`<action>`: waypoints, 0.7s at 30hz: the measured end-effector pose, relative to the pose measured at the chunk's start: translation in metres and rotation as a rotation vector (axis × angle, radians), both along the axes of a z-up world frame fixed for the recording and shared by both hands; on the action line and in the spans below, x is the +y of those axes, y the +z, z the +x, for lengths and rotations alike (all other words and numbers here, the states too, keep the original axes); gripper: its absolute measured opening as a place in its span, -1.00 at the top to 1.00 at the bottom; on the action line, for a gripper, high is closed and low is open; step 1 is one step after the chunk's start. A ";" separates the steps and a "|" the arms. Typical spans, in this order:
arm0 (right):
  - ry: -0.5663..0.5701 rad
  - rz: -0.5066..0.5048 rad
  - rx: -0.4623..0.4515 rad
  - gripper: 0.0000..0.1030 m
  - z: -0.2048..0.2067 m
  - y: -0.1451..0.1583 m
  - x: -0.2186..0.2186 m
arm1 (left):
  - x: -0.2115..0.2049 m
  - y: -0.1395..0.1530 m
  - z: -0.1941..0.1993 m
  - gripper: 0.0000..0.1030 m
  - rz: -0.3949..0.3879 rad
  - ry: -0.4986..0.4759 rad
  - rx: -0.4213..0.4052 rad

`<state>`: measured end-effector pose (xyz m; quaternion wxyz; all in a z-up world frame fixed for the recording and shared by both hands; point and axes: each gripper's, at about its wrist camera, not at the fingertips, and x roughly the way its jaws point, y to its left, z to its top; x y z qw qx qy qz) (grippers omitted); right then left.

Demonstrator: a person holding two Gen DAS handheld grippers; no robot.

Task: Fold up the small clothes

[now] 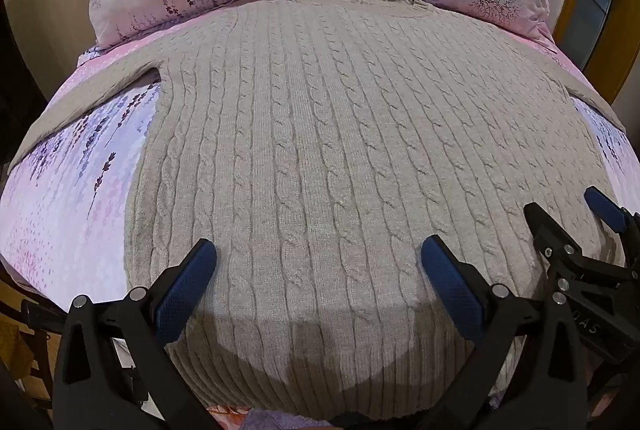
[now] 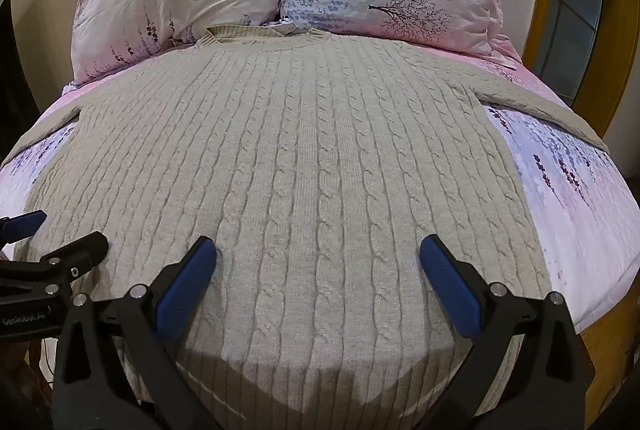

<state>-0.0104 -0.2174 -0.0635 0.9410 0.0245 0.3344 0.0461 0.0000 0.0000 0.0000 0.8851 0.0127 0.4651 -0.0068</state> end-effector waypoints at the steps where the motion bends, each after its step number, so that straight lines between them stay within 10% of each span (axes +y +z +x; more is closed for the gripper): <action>1: 0.000 0.000 0.000 -0.97 0.000 0.000 0.000 | 0.000 0.000 0.000 -0.97 0.000 0.000 -0.001; 21: 0.000 0.000 0.004 -0.97 0.001 -0.001 0.000 | 0.000 0.000 0.000 -0.97 0.000 0.000 0.001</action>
